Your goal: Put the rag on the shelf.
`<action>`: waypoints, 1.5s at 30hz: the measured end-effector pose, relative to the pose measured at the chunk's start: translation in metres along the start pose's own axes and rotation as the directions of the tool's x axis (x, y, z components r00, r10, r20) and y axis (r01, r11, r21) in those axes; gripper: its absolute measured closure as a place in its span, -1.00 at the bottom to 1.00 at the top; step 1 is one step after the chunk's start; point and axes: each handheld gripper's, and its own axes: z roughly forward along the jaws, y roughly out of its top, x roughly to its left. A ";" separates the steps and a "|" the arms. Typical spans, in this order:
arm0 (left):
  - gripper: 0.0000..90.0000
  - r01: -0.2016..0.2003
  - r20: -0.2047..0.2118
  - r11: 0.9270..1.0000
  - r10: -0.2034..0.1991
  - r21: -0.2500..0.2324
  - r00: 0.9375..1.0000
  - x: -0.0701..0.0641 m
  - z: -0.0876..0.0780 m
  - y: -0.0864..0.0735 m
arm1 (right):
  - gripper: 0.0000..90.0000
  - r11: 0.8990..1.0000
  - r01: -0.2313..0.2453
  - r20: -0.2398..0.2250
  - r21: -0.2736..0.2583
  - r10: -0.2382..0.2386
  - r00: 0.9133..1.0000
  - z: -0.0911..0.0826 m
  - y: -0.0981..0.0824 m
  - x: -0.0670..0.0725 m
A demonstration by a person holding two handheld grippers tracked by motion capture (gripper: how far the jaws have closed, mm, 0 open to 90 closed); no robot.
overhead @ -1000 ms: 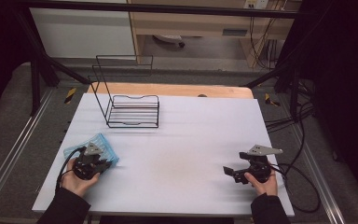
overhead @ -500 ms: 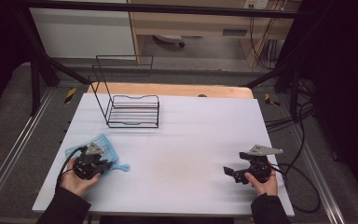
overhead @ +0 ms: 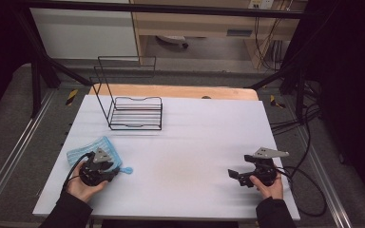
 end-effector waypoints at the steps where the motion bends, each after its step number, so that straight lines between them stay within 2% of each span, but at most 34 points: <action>1: 0.40 -0.010 -0.015 1.000 0.010 0.001 1.000 -0.001 0.001 0.000 | -0.96 1.000 -0.003 -0.001 0.000 0.003 1.000 0.000 0.000 0.000; 4: 0.54 -0.010 -0.036 1.000 0.010 0.005 0.999 -0.002 0.001 0.001 | -0.96 1.000 -0.001 0.000 -0.002 0.001 1.000 -0.001 0.000 0.000; 7: 0.66 0.013 -0.033 1.000 -0.013 0.009 0.999 0.001 0.000 0.001 | -0.96 1.000 -0.002 -0.001 -0.004 0.002 1.000 -0.001 0.000 0.000; 9: 0.77 0.042 -0.019 0.999 -0.042 0.008 0.999 0.004 0.000 0.002 | -0.96 1.000 0.001 0.001 -0.002 -0.001 1.000 -0.001 0.000 0.000; 14: 0.83 0.084 0.013 0.996 -0.084 -0.010 0.996 0.009 -0.002 0.001 | -0.96 1.000 0.002 -0.001 0.000 -0.002 1.000 -0.001 0.000 -0.001; 20: 0.85 0.148 0.072 0.988 -0.144 -0.047 0.987 0.016 -0.009 0.000 | -0.96 1.000 0.003 0.000 -0.002 -0.003 1.000 0.000 0.000 -0.001; 26: 0.85 0.173 0.121 0.980 -0.161 -0.095 0.980 0.014 -0.019 0.005 | -0.96 1.000 0.002 -0.002 -0.001 -0.002 1.000 0.000 0.000 -0.001; 31: 0.85 0.185 0.167 0.975 -0.163 -0.125 0.972 0.006 -0.020 0.013 | -0.96 1.000 0.001 -0.002 0.001 -0.001 1.000 0.000 0.000 -0.001; 39: 0.85 0.123 0.217 0.982 -0.090 -0.143 0.972 -0.028 -0.014 0.033 | -0.96 1.000 0.001 -0.004 0.004 0.000 1.000 0.000 0.000 -0.001; 45: 0.85 0.067 0.260 0.988 -0.029 -0.141 0.965 -0.055 -0.005 0.049 | -0.96 1.000 0.000 -0.006 0.006 0.000 1.000 0.000 0.000 -0.001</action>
